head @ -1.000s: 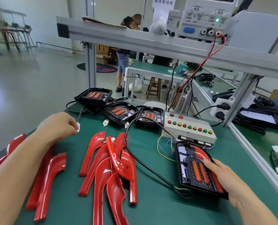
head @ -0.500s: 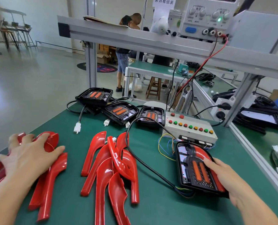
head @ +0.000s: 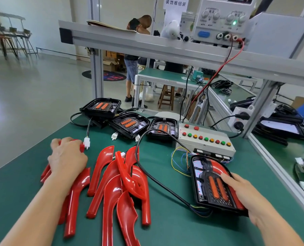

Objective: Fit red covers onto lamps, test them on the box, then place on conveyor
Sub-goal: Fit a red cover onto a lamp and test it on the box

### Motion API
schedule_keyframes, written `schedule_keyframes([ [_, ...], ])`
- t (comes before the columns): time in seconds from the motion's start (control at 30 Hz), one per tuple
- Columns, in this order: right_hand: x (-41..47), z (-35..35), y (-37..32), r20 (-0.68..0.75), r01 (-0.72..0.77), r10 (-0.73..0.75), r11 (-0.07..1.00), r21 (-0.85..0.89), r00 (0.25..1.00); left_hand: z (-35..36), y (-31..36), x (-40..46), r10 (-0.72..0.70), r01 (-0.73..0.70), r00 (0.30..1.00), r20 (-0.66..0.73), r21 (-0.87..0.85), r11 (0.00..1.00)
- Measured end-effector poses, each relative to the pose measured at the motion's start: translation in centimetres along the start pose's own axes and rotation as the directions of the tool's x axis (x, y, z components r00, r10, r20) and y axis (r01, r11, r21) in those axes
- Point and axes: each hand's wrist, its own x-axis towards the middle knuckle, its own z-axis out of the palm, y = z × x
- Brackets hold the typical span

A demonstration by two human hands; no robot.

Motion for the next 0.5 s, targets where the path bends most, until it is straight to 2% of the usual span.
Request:
schedule_keyframes([
  [0.13,-0.2,0.3,-0.5,-0.001,-0.012,0.012,1.0,0.007,1.0,0.8,2.3,-0.2,0.094,-0.093,0.993,0.066,-0.013,0.996],
  [0.3,-0.5,0.4,-0.8,-0.006,-0.032,0.032,0.999,-0.009,0.999,1.3,2.8,0.0,0.116,-0.115,0.992,0.048,-0.034,0.993],
  [0.5,-0.8,0.7,-1.5,0.002,-0.055,0.055,0.996,-0.066,0.998,1.0,2.4,-0.1,0.214,-0.195,0.974,0.069,-0.213,0.957],
])
